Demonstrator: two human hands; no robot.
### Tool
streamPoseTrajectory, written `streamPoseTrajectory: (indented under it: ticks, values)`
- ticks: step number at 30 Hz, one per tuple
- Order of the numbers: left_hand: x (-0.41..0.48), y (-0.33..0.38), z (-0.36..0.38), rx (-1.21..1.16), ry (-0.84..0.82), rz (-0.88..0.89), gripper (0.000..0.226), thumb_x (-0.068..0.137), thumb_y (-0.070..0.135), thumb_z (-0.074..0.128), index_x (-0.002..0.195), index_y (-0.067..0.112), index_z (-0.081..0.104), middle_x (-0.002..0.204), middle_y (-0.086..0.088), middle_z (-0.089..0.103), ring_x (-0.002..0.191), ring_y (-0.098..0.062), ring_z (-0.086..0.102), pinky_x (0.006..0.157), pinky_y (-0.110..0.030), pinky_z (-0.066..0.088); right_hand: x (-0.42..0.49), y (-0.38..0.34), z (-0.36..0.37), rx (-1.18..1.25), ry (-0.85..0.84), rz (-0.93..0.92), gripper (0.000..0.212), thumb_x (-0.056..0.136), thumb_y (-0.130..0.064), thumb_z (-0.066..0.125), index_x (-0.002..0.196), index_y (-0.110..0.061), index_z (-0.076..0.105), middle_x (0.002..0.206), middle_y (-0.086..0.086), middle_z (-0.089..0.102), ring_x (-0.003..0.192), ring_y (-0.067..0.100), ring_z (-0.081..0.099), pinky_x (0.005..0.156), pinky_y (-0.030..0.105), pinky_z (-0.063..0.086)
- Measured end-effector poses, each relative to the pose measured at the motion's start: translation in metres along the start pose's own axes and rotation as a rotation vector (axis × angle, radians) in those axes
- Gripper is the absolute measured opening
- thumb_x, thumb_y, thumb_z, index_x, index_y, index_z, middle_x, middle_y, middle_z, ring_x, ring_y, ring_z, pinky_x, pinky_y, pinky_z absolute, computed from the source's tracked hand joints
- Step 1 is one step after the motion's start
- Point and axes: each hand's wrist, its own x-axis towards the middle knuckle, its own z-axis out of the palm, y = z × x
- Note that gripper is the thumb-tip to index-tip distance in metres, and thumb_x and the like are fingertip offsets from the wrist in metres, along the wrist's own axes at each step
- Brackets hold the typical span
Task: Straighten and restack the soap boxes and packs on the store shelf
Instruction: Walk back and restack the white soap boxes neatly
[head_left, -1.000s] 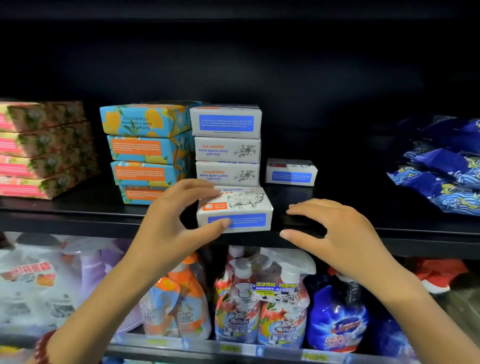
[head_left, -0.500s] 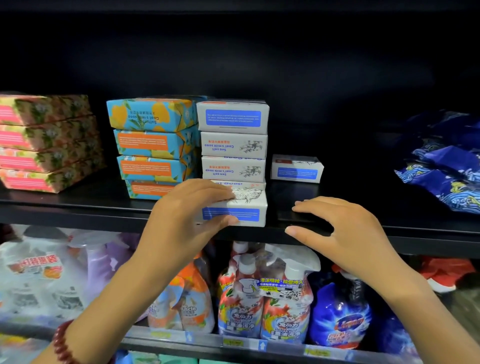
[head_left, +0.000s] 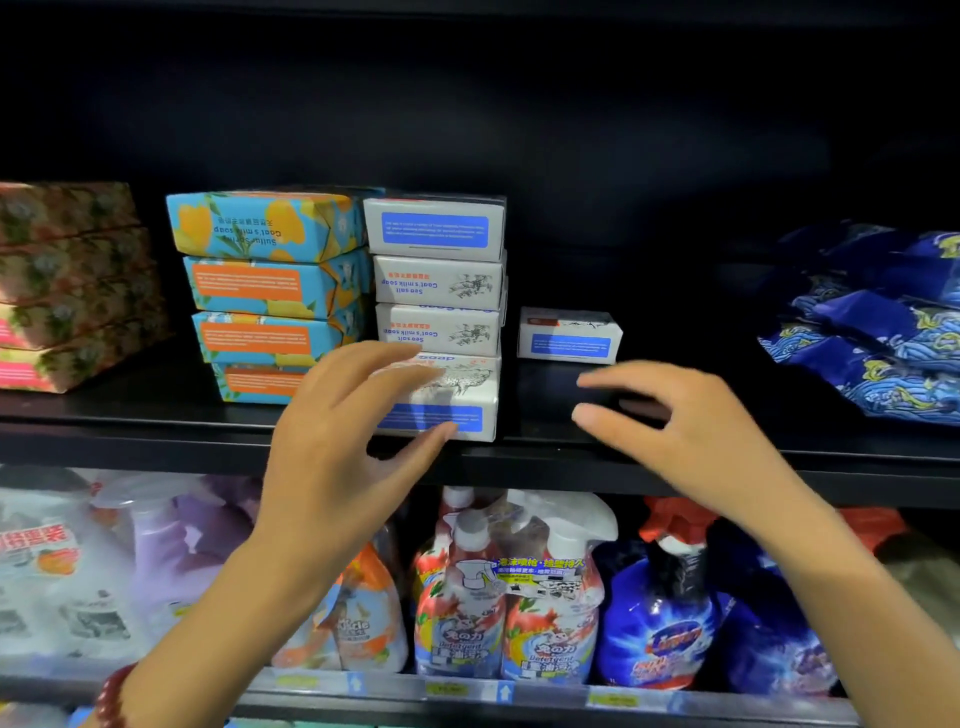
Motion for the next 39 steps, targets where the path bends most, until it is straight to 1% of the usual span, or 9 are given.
streamPoseTrajectory:
  ticks: [3, 8, 14, 18, 23, 26, 33, 36, 39]
  values:
    - [-0.002, 0.02, 0.01, -0.079, 0.043, 0.091, 0.02, 0.078, 0.017, 0.074, 0.092, 0.003, 0.07, 0.096, -0.006, 0.067, 0.091, -0.02, 0.062, 0.081, -0.03, 0.048, 0.028, 0.014, -0.009, -0.126, 0.065, -0.023, 0.043, 0.079, -0.04, 0.065, 0.115, -0.017, 0.064, 0.111, -0.012, 0.059, 0.107, 0.005, 0.054, 0.089, 0.003, 0.032]
    - [-0.005, 0.042, 0.039, -0.069, -0.151, 0.139, 0.017, 0.079, 0.017, 0.07, 0.091, 0.006, 0.073, 0.092, -0.003, 0.07, 0.084, -0.022, 0.066, 0.072, -0.033, 0.051, 0.065, 0.032, 0.001, -0.382, -0.261, 0.077, 0.062, 0.09, -0.036, 0.057, 0.143, -0.014, 0.034, 0.151, 0.001, 0.031, 0.136, 0.016, 0.031, 0.11, 0.021, 0.021]
    - [-0.009, 0.04, 0.052, -0.026, -0.197, 0.181, 0.02, 0.084, 0.023, 0.063, 0.09, 0.006, 0.074, 0.09, -0.002, 0.071, 0.083, -0.023, 0.067, 0.067, -0.034, 0.053, 0.05, 0.028, -0.005, -0.443, -0.141, -0.002, 0.048, 0.091, -0.027, 0.058, 0.135, -0.014, 0.046, 0.138, 0.002, 0.047, 0.124, 0.018, 0.043, 0.104, 0.029, 0.034]
    - [-0.009, 0.039, 0.053, -0.032, -0.177, 0.174, 0.019, 0.083, 0.024, 0.064, 0.089, 0.008, 0.074, 0.089, -0.001, 0.072, 0.082, -0.022, 0.067, 0.066, -0.034, 0.052, 0.031, 0.022, -0.015, -0.344, -0.006, -0.071, 0.037, 0.078, -0.032, 0.07, 0.112, -0.019, 0.062, 0.11, -0.005, 0.059, 0.104, 0.014, 0.051, 0.084, 0.025, 0.04]
    - [-0.006, 0.042, 0.05, -0.057, -0.196, 0.165, 0.016, 0.078, 0.02, 0.07, 0.088, 0.008, 0.075, 0.089, 0.0, 0.072, 0.082, -0.02, 0.067, 0.064, -0.033, 0.054, 0.032, 0.022, -0.018, -0.319, -0.098, 0.142, 0.066, 0.068, -0.053, 0.071, 0.121, -0.018, 0.057, 0.117, -0.005, 0.055, 0.11, 0.014, 0.049, 0.088, 0.026, 0.041]
    - [-0.004, 0.048, 0.039, -0.189, -0.199, 0.071, 0.024, 0.083, 0.032, 0.065, 0.094, 0.012, 0.074, 0.091, 0.005, 0.072, 0.085, -0.012, 0.066, 0.07, -0.032, 0.052, 0.027, 0.016, -0.014, -0.242, -0.03, 0.11, 0.048, 0.065, -0.048, 0.073, 0.102, -0.019, 0.063, 0.098, -0.004, 0.062, 0.09, 0.012, 0.057, 0.077, 0.029, 0.047]
    - [0.03, 0.061, 0.005, -0.309, -0.021, -0.215, 0.047, 0.08, 0.055, 0.056, 0.11, 0.021, 0.068, 0.097, 0.014, 0.069, 0.086, 0.002, 0.064, 0.069, -0.028, 0.055, -0.007, -0.007, -0.03, 0.055, 0.252, -0.21, 0.064, 0.067, -0.034, 0.079, 0.123, -0.017, 0.054, 0.117, -0.009, 0.053, 0.112, 0.004, 0.05, 0.09, 0.011, 0.036]
    - [0.045, 0.063, -0.002, -0.5, -0.155, -0.312, 0.039, 0.075, 0.059, 0.063, 0.105, 0.034, 0.067, 0.092, 0.02, 0.071, 0.085, 0.006, 0.065, 0.07, -0.016, 0.053, -0.013, -0.022, -0.033, 0.014, 0.242, -0.358, 0.067, 0.067, -0.03, 0.078, 0.126, -0.014, 0.05, 0.122, -0.009, 0.049, 0.116, 0.005, 0.046, 0.096, 0.017, 0.037]
    - [0.055, 0.063, 0.001, -0.782, -0.336, -0.398, 0.038, 0.071, 0.039, 0.078, 0.104, 0.024, 0.069, 0.092, 0.013, 0.074, 0.087, -0.004, 0.069, 0.074, -0.018, 0.054, -0.014, -0.032, -0.026, -0.05, 0.246, -0.42, 0.066, 0.07, -0.022, 0.078, 0.128, -0.01, 0.049, 0.124, -0.003, 0.047, 0.12, 0.012, 0.043, 0.099, 0.023, 0.037]
